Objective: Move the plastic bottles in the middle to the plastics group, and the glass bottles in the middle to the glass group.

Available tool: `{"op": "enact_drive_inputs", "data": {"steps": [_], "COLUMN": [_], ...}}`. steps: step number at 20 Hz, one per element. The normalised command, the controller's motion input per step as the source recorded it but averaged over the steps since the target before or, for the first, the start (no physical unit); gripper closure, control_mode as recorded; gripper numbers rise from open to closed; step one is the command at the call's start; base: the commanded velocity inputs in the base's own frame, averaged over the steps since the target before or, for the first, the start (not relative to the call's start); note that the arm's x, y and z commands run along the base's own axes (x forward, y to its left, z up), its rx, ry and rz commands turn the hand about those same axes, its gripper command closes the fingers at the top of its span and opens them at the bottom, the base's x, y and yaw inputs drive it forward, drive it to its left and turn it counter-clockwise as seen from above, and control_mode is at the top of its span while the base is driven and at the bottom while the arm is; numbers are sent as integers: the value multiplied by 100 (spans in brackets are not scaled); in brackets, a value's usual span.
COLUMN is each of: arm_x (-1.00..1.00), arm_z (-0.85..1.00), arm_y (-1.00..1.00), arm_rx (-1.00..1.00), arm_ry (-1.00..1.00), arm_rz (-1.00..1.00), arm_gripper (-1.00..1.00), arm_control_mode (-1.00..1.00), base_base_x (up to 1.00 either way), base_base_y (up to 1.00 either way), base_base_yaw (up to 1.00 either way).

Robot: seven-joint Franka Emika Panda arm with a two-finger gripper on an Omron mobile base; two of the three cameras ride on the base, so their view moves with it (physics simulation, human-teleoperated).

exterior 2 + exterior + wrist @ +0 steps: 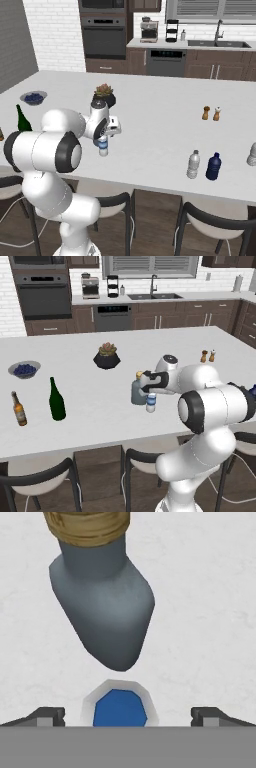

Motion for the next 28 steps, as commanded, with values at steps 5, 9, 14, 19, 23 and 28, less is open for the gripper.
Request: {"op": "enact_drive_inputs", "data": {"steps": [5,9,14,19,23,28], "arm_x": [0,-8,-38,-12,0,1], "arm_z": [0,5,32,37,39,33], "arm_y": [0,0,-21,-64,-79,-92], "arm_rx": [0,0,0,0,0,0], "arm_ry": [0,0,-1,0,7,11], "arm_rz": [0,0,-11,-16,-18,-19], "arm_gripper": [100,100,100,100,100,100], "arm_control_mode": [-100,-100,-100,-100,-100,-100], "base_base_x": [0,0,0,0,0,0], "base_base_y": [0,0,0,0,0,0], "base_base_yaw": [0,0,0,0,0,0]}}
